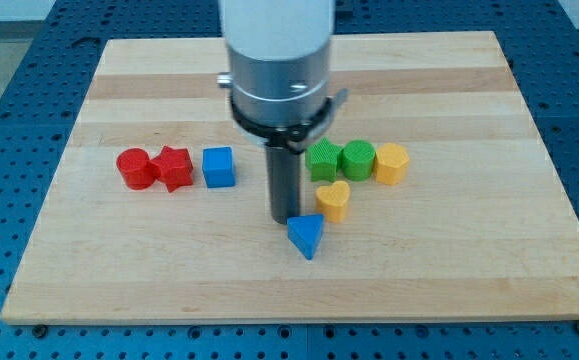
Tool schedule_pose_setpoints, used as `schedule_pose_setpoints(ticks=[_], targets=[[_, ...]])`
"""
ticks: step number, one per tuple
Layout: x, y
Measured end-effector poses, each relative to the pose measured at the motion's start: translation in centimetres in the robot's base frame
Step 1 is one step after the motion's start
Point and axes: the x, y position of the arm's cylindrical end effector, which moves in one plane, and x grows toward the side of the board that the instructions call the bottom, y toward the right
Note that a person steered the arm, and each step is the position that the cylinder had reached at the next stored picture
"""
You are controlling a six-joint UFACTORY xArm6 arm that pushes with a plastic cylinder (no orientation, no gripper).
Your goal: Move triangle to the bottom right of the board
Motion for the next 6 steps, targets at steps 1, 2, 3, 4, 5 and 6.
schedule_pose_setpoints(ticks=[1,2,3,4,5,6], targets=[[0.9,-4.0],[4.1,-5.3],[5.7,-0.9],[5.6,3.8],[5.6,2.3],[4.4,-1.1]])
